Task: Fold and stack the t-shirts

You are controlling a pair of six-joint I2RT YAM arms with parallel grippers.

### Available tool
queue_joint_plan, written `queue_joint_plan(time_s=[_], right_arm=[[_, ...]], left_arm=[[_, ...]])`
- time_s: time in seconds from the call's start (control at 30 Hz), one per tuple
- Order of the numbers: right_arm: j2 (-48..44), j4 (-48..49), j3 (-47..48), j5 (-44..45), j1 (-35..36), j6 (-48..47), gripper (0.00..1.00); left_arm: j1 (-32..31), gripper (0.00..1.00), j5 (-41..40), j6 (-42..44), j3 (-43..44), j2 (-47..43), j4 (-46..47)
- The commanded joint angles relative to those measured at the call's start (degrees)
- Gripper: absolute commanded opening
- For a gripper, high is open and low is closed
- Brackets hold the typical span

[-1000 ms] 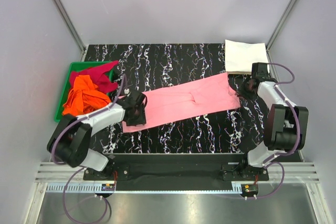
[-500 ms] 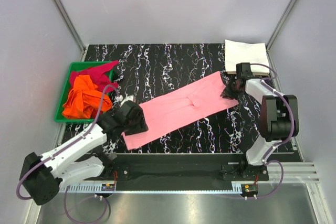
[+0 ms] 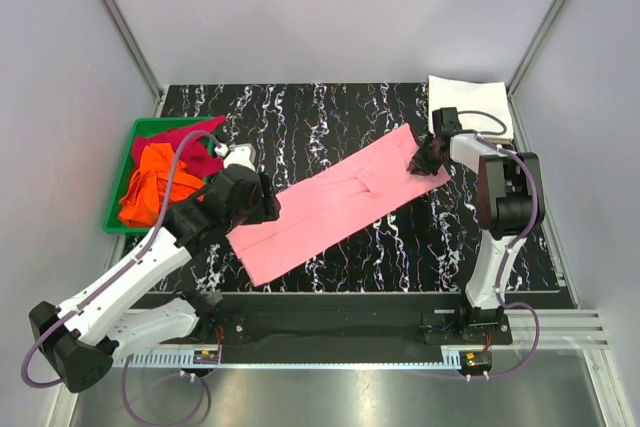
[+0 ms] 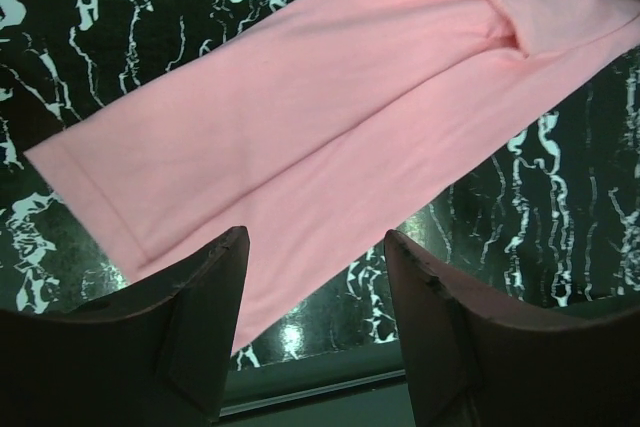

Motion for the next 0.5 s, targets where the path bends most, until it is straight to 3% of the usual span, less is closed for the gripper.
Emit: queue_joint_plan(time_s=[0.0, 0.2, 0.47], right_arm=[[5.7, 1.7, 5.3, 3.6, 0.5, 0.1, 0.22], [16.1, 1.7, 19.9, -1.7, 0.6, 0.6, 0.23], [31.0, 0.9, 42.3, -14.0, 1.5, 1.9, 0.24]], left_arm=[[0.2, 0.62, -2.3, 2.3, -3.3, -0.5, 0.7], [0.1, 0.61, 7.1, 5.1, -9.1, 2.5, 5.9], [-0.4, 0.57, 12.5, 5.8, -12.3, 10.1, 14.3]])
